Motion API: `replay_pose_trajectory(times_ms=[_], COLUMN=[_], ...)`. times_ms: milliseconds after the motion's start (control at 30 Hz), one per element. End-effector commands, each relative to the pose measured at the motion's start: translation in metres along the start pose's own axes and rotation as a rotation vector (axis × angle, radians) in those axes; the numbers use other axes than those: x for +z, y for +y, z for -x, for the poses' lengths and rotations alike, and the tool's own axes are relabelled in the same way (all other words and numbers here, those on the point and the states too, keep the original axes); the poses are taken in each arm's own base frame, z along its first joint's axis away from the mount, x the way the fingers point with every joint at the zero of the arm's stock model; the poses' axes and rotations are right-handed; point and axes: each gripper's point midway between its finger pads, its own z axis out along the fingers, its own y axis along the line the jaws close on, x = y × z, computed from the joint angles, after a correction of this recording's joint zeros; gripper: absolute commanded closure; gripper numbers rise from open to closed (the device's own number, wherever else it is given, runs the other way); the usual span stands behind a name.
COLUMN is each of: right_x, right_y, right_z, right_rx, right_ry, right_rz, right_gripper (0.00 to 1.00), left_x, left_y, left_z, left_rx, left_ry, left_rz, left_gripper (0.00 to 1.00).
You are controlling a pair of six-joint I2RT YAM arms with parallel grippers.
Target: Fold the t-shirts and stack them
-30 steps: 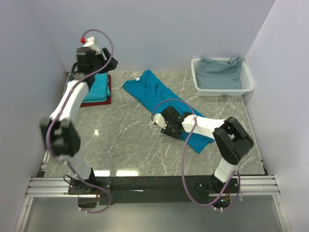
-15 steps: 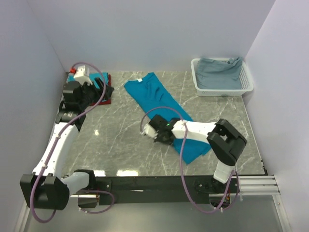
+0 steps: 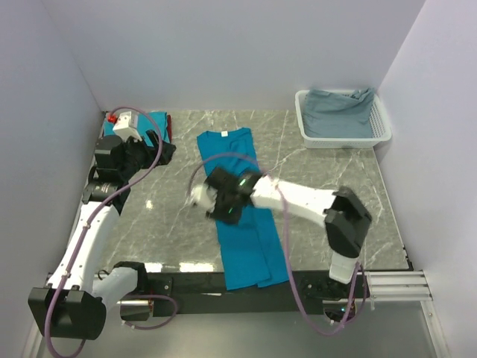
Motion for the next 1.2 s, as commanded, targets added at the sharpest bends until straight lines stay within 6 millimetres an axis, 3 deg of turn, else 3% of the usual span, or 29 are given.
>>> replay_pose_trajectory(times_ms=[0,33,100,133,167,233,267,300,333,367,400,467,500,567,600,700,1000,1167], right_x=[-0.067,-0.083,-0.096,-0.1,-0.106,-0.099,-0.101,-0.107,-0.09,-0.104,-0.079,-0.083,-0.059,-0.049,-0.033,-0.015,0.023,0.033], right_y=[-0.057,-0.088,-0.105,-0.124,-0.134,-0.156,-0.176,-0.201,-0.216,-0.243,-0.253,-0.271,-0.273,-0.282,-0.286,-0.298,-0.297,-0.293], right_z=[-0.003,-0.019,-0.019,-0.033,-0.032,-0.032,-0.04,-0.031,-0.035,-0.032,-0.038,-0.026,-0.032,-0.029,-0.033,-0.043,-0.059,-0.061], right_rx=[0.174,0.257,0.304,0.361,0.38,0.461,0.58,0.611,0.689,0.774,0.835,0.851,0.897,0.94,0.962,1.014,1.071,1.083], right_ry=[-0.184,-0.225,-0.32,-0.338,-0.363,-0.411,-0.437,-0.506,-0.506,-0.56,-0.524,-0.554,-0.511,-0.51,-0.491,-0.471,-0.397,-0.372], right_rz=[0.016,-0.023,0.007,0.009,0.012,0.035,0.022,-0.016,0.012,-0.004,0.045,0.082,0.123,0.13,0.13,0.084,0.091,0.11], right_gripper=[0.58,0.57,0.55,0.55,0.55,0.55,0.55,0.55,0.56,0.56,0.57,0.57,0.58,0.59,0.61,0.62,0.62,0.63], left_x=[-0.002,-0.001,0.003,0.004,0.006,0.006,0.008,0.007,0.007,0.007,0.006,0.003,0.002,-0.001,-0.002,-0.003,-0.001,-0.004], left_y=[-0.008,-0.009,-0.011,-0.014,-0.013,-0.02,-0.019,-0.02,-0.018,-0.017,-0.016,-0.01,-0.008,-0.003,-0.001,0.003,0.007,0.007], left_z=[-0.005,-0.008,-0.016,-0.02,-0.027,-0.035,-0.042,-0.047,-0.053,-0.059,-0.063,-0.074,-0.078,-0.087,-0.091,-0.102,-0.096,-0.094], left_rx=[0.031,0.026,0.021,0.013,-0.001,-0.009,-0.022,-0.024,-0.027,-0.021,-0.018,-0.005,0.002,0.019,0.023,0.031,0.053,0.054], left_ry=[0.02,0.034,0.061,0.077,0.093,0.124,0.149,0.166,0.192,0.21,0.224,0.246,0.251,0.255,0.255,0.258,0.255,0.241], left_rz=[-0.052,-0.065,-0.091,-0.114,-0.119,-0.176,-0.181,-0.187,-0.187,-0.192,-0.191,-0.177,-0.172,-0.16,-0.157,-0.162,-0.133,-0.131], left_gripper=[0.21,0.21,0.21,0.21,0.21,0.19,0.19,0.19,0.19,0.19,0.2,0.2,0.2,0.2,0.2,0.2,0.2,0.2])
